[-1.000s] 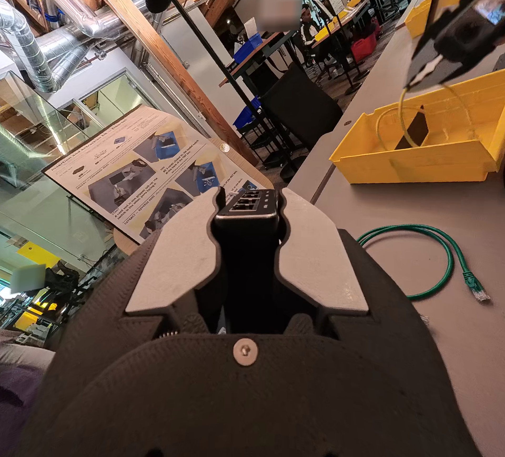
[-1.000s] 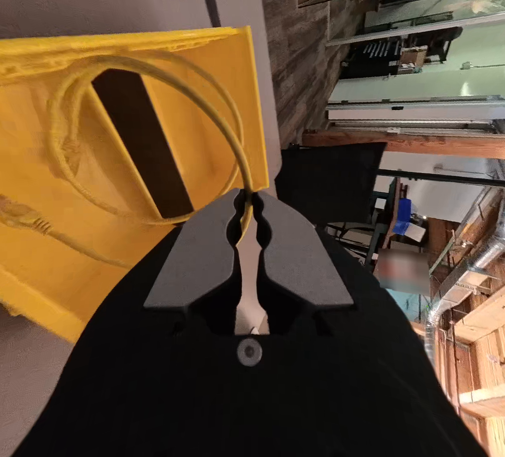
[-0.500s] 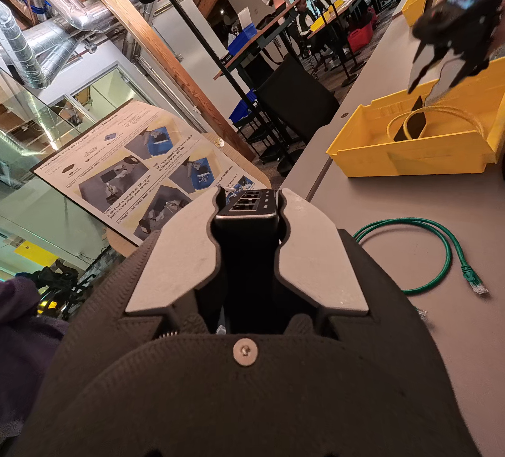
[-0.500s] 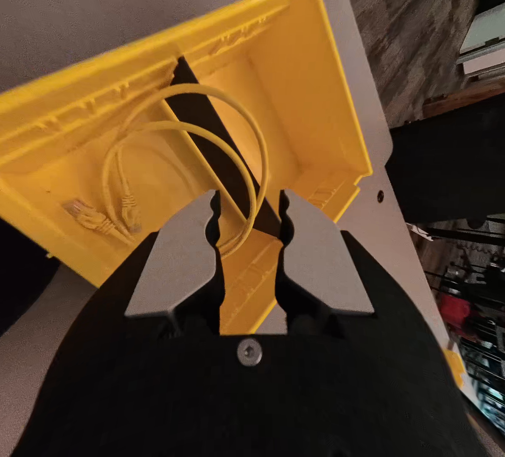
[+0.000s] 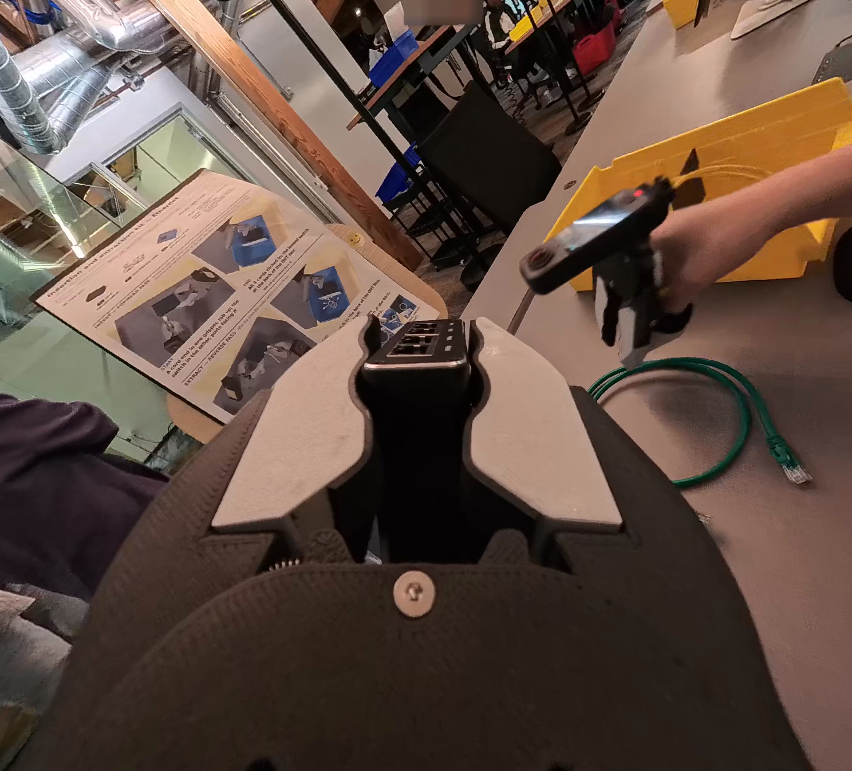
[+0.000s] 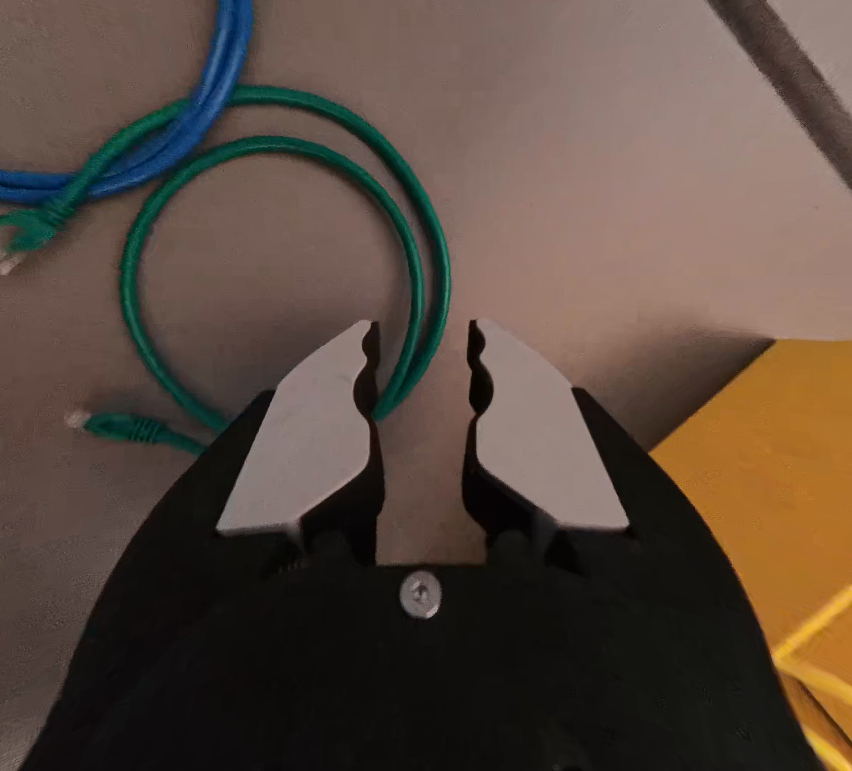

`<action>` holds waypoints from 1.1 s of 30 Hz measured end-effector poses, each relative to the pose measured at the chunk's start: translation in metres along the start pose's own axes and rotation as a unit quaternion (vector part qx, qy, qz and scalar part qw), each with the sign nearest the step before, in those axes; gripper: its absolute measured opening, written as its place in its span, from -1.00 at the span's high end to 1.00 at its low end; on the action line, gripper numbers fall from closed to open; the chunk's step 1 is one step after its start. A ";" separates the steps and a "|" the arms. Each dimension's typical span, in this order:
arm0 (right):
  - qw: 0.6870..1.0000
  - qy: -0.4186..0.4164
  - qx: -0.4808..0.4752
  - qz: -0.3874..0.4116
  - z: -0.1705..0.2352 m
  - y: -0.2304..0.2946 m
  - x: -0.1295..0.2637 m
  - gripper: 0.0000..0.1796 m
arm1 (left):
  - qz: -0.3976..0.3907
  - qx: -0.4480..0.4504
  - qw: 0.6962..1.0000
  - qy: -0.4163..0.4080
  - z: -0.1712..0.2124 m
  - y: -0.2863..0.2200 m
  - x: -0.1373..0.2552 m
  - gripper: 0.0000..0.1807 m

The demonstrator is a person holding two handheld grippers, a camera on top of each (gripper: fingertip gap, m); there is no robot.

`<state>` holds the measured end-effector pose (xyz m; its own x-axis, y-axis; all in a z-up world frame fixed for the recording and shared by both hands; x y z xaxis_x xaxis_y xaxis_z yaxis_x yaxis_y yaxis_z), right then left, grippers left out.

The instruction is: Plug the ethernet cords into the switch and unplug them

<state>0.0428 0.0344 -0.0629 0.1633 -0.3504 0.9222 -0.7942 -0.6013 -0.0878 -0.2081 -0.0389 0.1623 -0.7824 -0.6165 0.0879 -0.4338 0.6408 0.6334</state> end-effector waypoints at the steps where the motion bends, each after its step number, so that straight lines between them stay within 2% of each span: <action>1: 1.000 0.018 -0.013 -0.010 -0.001 -0.004 -0.011 0.59 | 0.000 0.000 1.000 -0.001 0.000 0.000 0.000 0.60; 5: 0.993 0.087 -0.037 -0.069 0.005 0.000 -0.037 0.59 | -0.002 0.003 1.000 -0.006 -0.001 0.003 0.004 0.60; 8: 0.995 0.094 0.017 -0.043 0.007 0.002 -0.037 0.90 | -0.006 0.009 1.000 -0.009 0.000 0.007 0.006 0.60; 11: 0.995 0.087 0.007 -0.042 0.006 0.003 -0.038 0.91 | -0.009 0.009 1.000 -0.008 0.001 0.008 0.007 0.60; 17: 0.979 -0.057 -0.173 -0.086 -0.007 -0.007 -0.034 0.93 | -0.011 0.008 1.000 -0.014 -0.002 0.008 0.010 0.60; 22: 0.947 -0.159 -0.278 -0.012 -0.017 -0.046 -0.011 0.93 | -0.011 0.006 1.000 -0.012 -0.002 0.007 0.010 0.60; 25: 0.930 -0.241 -0.264 0.089 -0.028 -0.053 0.028 0.93 | -0.011 0.005 1.000 -0.018 -0.005 0.006 0.012 0.60; 27: 0.902 -0.311 -0.257 0.150 -0.033 -0.049 0.059 0.93 | -0.012 0.006 1.000 -0.021 -0.005 0.007 0.013 0.60; 29: 0.859 -0.389 -0.274 0.188 -0.031 -0.042 0.090 0.93 | -0.014 0.007 1.000 -0.022 -0.005 0.008 0.014 0.60; 31: 0.816 -0.457 -0.300 0.189 -0.026 -0.037 0.113 0.93 | -0.015 0.008 1.000 -0.022 -0.005 0.009 0.015 0.60; 33: 0.799 -0.487 -0.298 0.191 -0.023 -0.034 0.127 0.93 | -0.015 0.008 1.000 -0.025 -0.007 0.009 0.017 0.60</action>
<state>0.0774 0.0272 0.0663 -0.0093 -0.9933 0.1150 -0.9850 0.0289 0.1699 -0.2226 -0.0471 0.1746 -0.7901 -0.6123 0.0304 -0.4640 0.6297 0.6230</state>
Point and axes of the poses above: each gripper's, where its closed fingertips meet, x back along the fingers, z out of its underside, y = z × x across the jaws, the point moved 6 cm from there along x, back along the fingers, and after that the axes turned 3 degrees about y, right-handed, at the moved point
